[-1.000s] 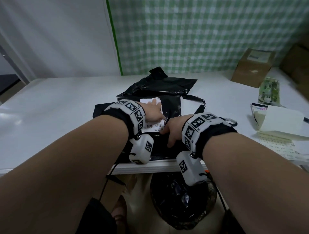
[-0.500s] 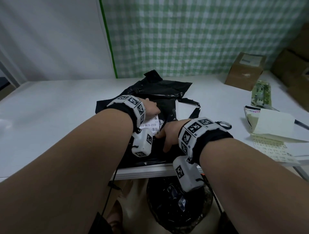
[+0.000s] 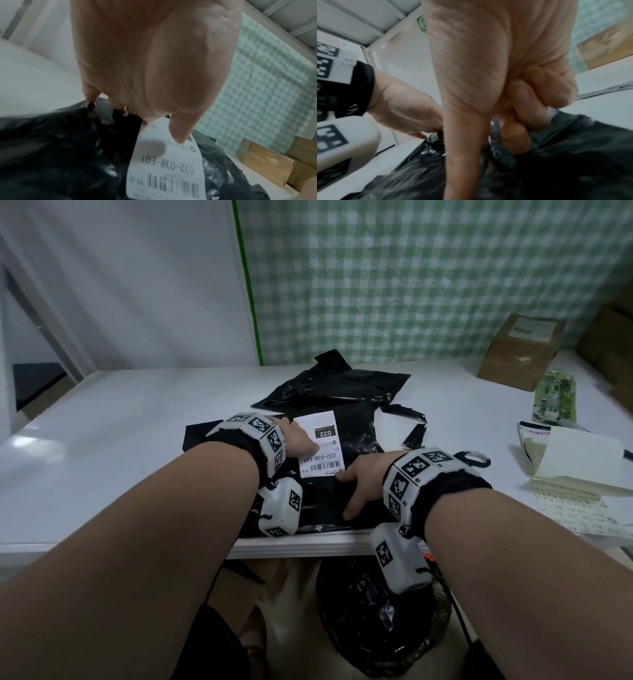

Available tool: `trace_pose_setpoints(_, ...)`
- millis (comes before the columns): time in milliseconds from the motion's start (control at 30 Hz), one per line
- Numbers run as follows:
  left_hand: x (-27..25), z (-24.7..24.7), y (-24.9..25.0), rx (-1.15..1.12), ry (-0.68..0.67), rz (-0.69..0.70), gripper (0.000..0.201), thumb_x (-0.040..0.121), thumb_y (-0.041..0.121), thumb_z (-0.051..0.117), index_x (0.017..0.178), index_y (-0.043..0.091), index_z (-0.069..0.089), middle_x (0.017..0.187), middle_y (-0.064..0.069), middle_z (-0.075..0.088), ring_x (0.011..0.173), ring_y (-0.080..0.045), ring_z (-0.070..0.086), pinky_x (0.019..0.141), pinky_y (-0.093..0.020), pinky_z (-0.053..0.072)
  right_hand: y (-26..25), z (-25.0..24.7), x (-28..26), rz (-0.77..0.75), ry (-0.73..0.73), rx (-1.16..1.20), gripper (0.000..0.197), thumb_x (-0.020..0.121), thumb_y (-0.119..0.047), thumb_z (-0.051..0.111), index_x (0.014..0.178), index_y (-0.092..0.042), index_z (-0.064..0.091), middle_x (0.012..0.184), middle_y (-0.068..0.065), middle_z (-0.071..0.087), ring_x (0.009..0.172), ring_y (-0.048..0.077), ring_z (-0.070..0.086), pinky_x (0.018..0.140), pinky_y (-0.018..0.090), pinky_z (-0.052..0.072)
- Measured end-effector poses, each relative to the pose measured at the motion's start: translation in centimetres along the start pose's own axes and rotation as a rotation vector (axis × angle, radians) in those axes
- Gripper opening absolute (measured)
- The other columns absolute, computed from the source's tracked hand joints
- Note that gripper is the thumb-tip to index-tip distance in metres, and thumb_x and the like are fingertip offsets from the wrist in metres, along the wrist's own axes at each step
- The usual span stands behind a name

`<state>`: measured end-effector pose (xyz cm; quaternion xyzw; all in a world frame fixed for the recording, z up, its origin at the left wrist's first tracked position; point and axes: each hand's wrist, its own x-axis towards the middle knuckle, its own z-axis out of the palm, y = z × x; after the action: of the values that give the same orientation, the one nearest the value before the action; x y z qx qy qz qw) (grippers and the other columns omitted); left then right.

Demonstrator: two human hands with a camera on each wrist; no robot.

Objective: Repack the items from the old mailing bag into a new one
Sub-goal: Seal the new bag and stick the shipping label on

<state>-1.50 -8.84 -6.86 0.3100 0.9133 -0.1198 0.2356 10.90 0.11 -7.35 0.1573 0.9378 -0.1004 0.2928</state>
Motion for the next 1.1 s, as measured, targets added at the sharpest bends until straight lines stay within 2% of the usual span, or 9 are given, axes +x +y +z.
trace_pose_setpoints(267,-2.3,0.3,-3.0,-0.034,-0.032,0.042,0.052,0.096,0.043,0.038,0.133,0.008,0.048,0.142,-0.008,0.046,0.130,-0.024,0.042,0.108,-0.036,0.033,-1.1,1.2,-1.1,-0.006,-0.025,-0.092,0.105,0.065,-0.053,0.078,0.149,-0.023,0.022,0.143,0.000,0.045,0.126,0.021,0.049,0.092,0.029,0.042)
trace_pose_setpoints(433,-4.1,0.6,-4.2,-0.114,0.032,0.060,0.040,0.096,0.030,0.044,0.125,0.004,0.055,0.129,-0.010,0.056,0.101,-0.022,0.053,0.061,-0.024,0.040,-1.3,2.0,-0.4,-0.009,0.110,0.011,0.047,0.079,-0.025,0.068,0.120,-0.008,0.053,0.104,0.003,0.057,0.094,0.018,0.055,0.077,0.028,0.049)
trace_pose_setpoints(567,-5.2,0.7,-6.0,-0.344,-0.029,0.047,0.029,0.094,0.030,0.047,0.100,0.005,0.060,0.097,-0.010,0.061,0.073,-0.021,0.056,0.062,-0.027,0.048,-1.5,2.6,0.1,0.025,0.140,-0.065,0.034,0.095,-0.024,0.043,0.108,-0.001,0.063,0.107,0.013,0.063,0.090,0.024,0.056,0.074,0.027,0.044)
trace_pose_setpoints(633,-6.0,0.5,-7.2,-0.472,-0.097,0.012,0.028,0.094,0.033,0.048,0.080,0.011,0.057,0.075,-0.004,0.054,0.060,-0.017,0.050,0.058,-0.026,0.045,-1.4,1.9,0.1,0.026,0.197,0.082,0.034,0.097,-0.022,0.040,0.114,-0.001,0.061,0.119,0.016,0.061,0.107,0.029,0.057,0.086,0.029,0.044)
trace_pose_setpoints(700,-6.7,0.2,-8.3,-0.619,-0.083,0.017,0.032,0.095,0.031,0.047,0.069,0.013,0.054,0.066,-0.003,0.051,0.056,-0.017,0.050,0.059,-0.025,0.042,-1.2,0.2,-0.2,-0.014,0.306,0.289,0.027,0.099,-0.019,0.037,0.106,-0.009,0.062,0.107,0.014,0.059,0.100,0.025,0.056,0.079,0.024,0.043)
trace_pose_setpoints(800,-7.1,-0.4,-9.3,-0.927,0.138,0.042,0.029,0.096,0.019,0.043,0.070,0.009,0.053,0.063,-0.006,0.052,0.057,-0.020,0.058,0.064,-0.030,0.049,-1.7,-2.9,-1.3,-0.082,0.541,0.654,0.030,0.099,-0.018,0.037,0.069,-0.023,0.042,0.072,-0.003,0.041,0.062,0.008,0.038,0.056,0.016,0.030)
trace_pose_setpoints(900,-7.3,-0.7,-9.4,-1.028,0.295,0.076,0.019,0.093,0.016,0.045,0.078,0.009,0.054,0.073,-0.007,0.058,0.067,-0.021,0.060,0.065,-0.029,0.049,-2.1,-5.5,-2.7,-0.186,0.667,1.161,0.025,0.098,-0.017,0.037,0.073,-0.018,0.039,0.063,-0.002,0.034,0.048,0.010,0.030,0.041,0.021,0.024)
trace_pose_setpoints(967,-7.6,-0.6,-9.0,-0.997,0.241,0.142,0.010,0.091,0.020,0.053,0.095,0.013,0.059,0.093,-0.006,0.064,0.086,-0.019,0.061,0.074,-0.031,0.050,-2.2,-6.8,-3.6,-0.262,0.683,1.283,0.021,0.098,-0.014,0.037,0.078,-0.016,0.038,0.063,-0.002,0.031,0.040,0.008,0.028,0.033,0.018,0.019)
trace_pose_setpoints(1100,-8.1,-0.2,-6.8,-0.934,0.017,0.308,0.070,0.081,0.032,0.069,0.141,0.029,0.033,0.139,-0.001,0.044,0.130,-0.016,0.039,0.105,-0.039,0.039,-2.1,-8.4,-5.0,-0.414,0.679,1.418,0.030,0.100,-0.021,0.039,0.071,-0.022,0.037,0.062,-0.005,0.038,0.035,0.003,0.027,0.035,0.016,0.016)
